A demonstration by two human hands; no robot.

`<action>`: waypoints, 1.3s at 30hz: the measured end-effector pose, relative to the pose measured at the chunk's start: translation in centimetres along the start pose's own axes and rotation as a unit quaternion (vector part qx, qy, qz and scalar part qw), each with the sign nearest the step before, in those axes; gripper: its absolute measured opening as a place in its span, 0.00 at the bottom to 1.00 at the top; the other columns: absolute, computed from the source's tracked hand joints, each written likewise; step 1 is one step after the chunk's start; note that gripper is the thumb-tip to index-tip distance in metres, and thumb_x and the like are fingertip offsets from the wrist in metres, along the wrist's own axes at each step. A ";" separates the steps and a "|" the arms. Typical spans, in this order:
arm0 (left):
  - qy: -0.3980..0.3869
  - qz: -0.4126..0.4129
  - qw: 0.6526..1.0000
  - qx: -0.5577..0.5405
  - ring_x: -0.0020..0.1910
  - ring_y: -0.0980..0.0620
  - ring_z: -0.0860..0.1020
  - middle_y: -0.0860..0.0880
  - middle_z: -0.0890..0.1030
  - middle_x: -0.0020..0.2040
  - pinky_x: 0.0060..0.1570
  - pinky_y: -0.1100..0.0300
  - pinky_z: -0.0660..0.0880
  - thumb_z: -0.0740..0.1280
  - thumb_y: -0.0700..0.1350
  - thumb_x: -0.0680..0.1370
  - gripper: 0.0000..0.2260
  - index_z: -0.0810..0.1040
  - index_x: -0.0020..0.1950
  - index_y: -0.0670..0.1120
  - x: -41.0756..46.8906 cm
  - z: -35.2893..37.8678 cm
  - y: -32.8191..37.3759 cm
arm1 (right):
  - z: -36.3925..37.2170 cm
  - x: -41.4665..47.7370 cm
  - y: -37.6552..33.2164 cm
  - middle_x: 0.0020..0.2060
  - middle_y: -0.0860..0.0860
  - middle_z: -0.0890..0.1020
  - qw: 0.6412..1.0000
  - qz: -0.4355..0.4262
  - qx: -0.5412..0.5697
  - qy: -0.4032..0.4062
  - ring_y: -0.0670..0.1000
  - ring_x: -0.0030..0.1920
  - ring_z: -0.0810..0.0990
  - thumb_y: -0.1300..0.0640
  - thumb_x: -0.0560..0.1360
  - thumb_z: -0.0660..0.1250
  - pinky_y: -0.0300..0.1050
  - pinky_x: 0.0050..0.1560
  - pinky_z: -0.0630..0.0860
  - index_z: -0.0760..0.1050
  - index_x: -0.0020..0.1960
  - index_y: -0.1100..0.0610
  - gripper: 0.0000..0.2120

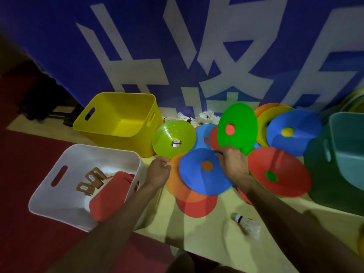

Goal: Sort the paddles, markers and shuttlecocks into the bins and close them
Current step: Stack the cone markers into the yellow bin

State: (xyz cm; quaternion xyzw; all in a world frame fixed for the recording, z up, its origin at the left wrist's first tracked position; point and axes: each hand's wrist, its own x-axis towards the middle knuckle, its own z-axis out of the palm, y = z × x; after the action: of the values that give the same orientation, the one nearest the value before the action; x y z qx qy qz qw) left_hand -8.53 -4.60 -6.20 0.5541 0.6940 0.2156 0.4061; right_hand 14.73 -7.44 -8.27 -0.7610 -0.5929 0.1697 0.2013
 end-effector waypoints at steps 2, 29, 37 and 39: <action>-0.002 -0.007 0.998 0.058 0.60 0.41 0.76 0.37 0.78 0.59 0.56 0.50 0.73 0.64 0.36 0.74 0.14 0.76 0.60 0.40 1.1 0.8 -0.6 | -1.3 0.1 0.1 0.52 0.56 0.80 0.999 -0.025 -0.018 0.023 0.60 0.53 0.78 0.52 0.79 0.61 0.52 0.48 0.75 0.78 0.59 0.50 0.12; -0.040 0.054 0.991 -0.114 0.41 0.41 0.80 0.41 0.81 0.41 0.44 0.38 0.79 0.65 0.36 0.78 0.04 0.78 0.44 0.41 3.2 -2.6 4.8 | -7.9 2.8 -2.1 0.37 0.56 0.79 0.774 0.235 0.575 0.120 0.48 0.30 0.79 0.66 0.76 0.66 0.36 0.30 0.79 0.73 0.59 0.69 0.13; 0.061 0.034 0.982 -0.174 0.43 0.44 0.80 0.39 0.80 0.50 0.30 0.60 0.80 0.62 0.35 0.79 0.08 0.75 0.58 0.38 6.6 -11.8 7.4 | -6.5 6.5 -9.6 0.26 0.49 0.82 0.667 0.218 0.706 0.090 0.45 0.23 0.79 0.72 0.75 0.62 0.37 0.26 0.77 0.72 0.47 0.57 0.10; 0.076 0.029 0.977 -0.199 0.43 0.44 0.80 0.40 0.80 0.50 0.31 0.60 0.80 0.62 0.35 0.79 0.11 0.73 0.62 0.39 8.0 -14.8 6.9 | -5.6 7.4 -12.0 0.28 0.50 0.83 0.666 0.205 0.713 0.071 0.47 0.25 0.80 0.71 0.75 0.61 0.38 0.26 0.77 0.73 0.48 0.58 0.09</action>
State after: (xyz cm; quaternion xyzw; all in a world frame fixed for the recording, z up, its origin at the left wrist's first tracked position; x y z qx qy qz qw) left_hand -16.79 7.24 4.92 0.4639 0.6497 0.4023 0.4481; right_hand 9.25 1.72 2.55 -0.4975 -0.1035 0.5229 0.6844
